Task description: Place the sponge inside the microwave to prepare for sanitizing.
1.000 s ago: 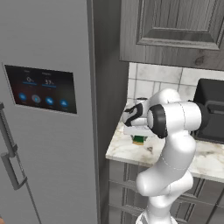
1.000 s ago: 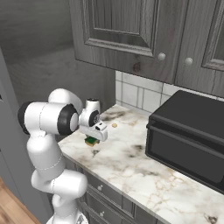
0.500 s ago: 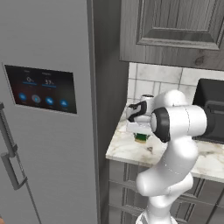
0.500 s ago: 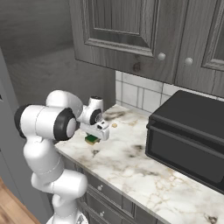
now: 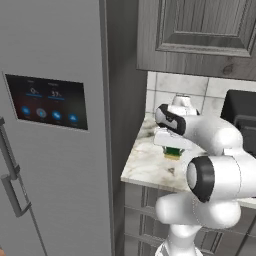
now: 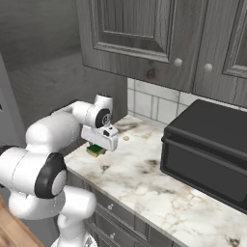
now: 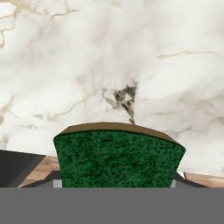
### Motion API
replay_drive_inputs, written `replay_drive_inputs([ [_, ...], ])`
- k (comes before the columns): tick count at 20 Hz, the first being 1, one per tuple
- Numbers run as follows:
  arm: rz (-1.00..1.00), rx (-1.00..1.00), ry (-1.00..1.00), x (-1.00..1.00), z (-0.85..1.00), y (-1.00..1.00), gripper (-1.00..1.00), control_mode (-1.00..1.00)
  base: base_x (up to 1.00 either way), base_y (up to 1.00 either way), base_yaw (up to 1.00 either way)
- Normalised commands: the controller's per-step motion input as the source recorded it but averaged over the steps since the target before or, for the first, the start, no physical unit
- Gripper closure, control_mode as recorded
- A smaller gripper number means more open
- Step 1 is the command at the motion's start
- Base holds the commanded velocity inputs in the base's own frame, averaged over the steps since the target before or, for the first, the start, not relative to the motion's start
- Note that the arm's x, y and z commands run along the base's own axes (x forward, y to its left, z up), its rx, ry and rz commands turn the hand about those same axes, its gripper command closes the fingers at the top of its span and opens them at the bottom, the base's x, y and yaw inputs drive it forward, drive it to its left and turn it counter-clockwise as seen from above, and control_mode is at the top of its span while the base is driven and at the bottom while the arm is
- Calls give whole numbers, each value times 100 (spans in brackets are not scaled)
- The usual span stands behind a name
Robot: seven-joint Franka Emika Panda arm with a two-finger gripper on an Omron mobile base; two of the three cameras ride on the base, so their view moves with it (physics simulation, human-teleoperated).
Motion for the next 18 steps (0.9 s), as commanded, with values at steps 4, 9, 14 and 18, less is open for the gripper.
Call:
replay_drive_inputs([
  [4, 0, 0, -7, -100, 83, 2, 100, -100, 0, 0, 0],
  [9, 1, 0, -11, -100, 90, 3, 100, -100, 0, 0, 0],
  [14, 6, -3, 0, -95, 79, 12, 100, -100, 0, 0, 0],
  [18, 11, -14, 0, -80, 50, 16, 100, -100, 0, 0, 0],
])
